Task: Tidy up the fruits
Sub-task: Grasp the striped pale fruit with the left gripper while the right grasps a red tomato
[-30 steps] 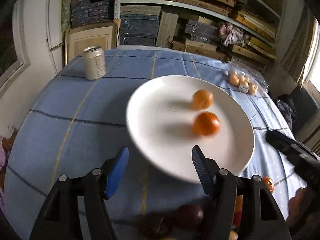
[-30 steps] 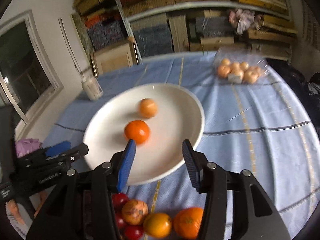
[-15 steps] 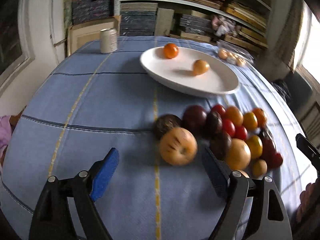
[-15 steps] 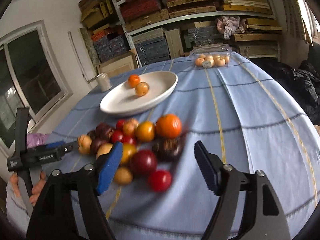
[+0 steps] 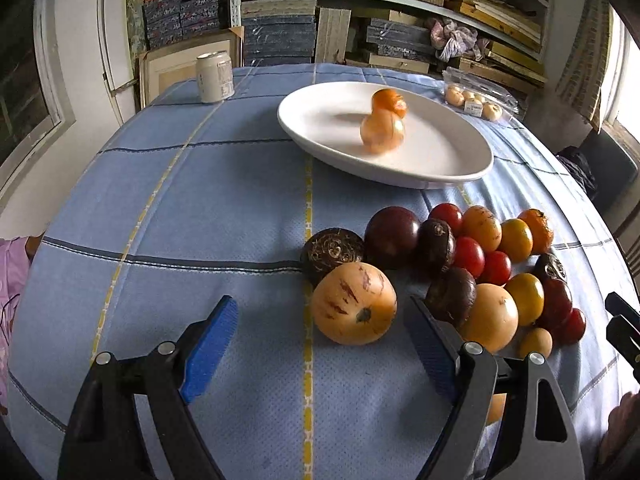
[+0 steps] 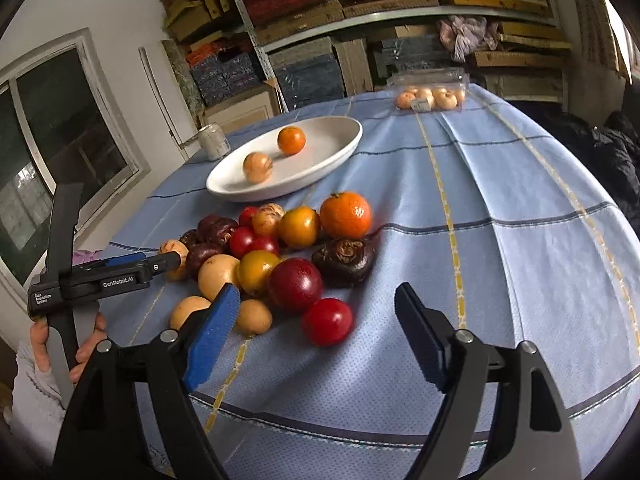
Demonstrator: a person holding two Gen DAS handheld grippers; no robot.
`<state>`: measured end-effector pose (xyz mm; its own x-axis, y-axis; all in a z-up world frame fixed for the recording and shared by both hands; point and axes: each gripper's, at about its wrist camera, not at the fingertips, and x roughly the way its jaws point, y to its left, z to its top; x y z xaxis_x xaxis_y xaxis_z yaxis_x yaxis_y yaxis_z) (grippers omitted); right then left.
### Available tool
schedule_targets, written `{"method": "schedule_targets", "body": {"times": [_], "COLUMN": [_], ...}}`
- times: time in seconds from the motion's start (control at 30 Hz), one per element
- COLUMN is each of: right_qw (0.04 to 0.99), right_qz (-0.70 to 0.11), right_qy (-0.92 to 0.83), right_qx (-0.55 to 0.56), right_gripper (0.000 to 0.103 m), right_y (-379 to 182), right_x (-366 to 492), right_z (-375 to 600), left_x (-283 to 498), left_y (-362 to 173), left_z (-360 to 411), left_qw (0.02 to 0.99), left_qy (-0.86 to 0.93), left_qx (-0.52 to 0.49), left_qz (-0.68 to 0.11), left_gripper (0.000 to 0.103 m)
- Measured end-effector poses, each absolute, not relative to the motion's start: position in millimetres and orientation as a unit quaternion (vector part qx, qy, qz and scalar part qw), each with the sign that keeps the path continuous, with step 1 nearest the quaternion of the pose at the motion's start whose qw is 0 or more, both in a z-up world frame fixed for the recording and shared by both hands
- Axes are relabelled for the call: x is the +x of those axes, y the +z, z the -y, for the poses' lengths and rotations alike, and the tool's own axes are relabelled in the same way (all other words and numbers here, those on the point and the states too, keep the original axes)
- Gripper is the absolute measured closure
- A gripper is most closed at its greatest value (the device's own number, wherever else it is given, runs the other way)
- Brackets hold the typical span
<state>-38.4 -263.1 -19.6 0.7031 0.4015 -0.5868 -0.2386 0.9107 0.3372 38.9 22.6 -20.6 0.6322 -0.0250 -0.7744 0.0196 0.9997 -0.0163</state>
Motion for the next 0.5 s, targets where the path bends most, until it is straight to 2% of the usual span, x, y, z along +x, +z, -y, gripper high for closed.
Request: {"method": "schedule_targets", "body": {"times": [0.2, 0.33, 0.4, 0.47, 0.5], "right_qw": [0.91, 0.907, 0.904, 0.894, 0.89], "right_qz": [-0.359, -0.37, -0.379, -0.399, -0.408], "right_qy": [0.177, 0.18, 0.178, 0.18, 0.182], "right_qx": [0.104, 0.09, 0.091, 0.096, 0.097], "right_gripper": [0.025, 0.025, 0.032, 0.05, 0.053], "right_y": [-23.1, -25.2, -28.0, -34.3, -36.3], "right_x": [-36.7, -35.3, -32.0, -25.0, -22.1], "right_z": [257.0, 250.3, 250.1, 248.9, 247.4], "left_x": [40.3, 41.1, 40.6, 40.7, 40.2], "left_y": [-25.2, -29.0, -30.5, -32.8, -33.7], "left_z": [-16.4, -12.9, -10.5, -7.1, -6.4], "left_qw": [0.902, 0.899, 0.897, 0.895, 0.895], "left_qy": [-0.009, -0.011, -0.021, -0.025, -0.025], "left_qx": [0.015, 0.023, 0.024, 0.03, 0.031], "left_qz": [-0.432, -0.437, -0.44, -0.444, -0.445], "left_gripper": [0.018, 0.031, 0.043, 0.053, 0.056]}}
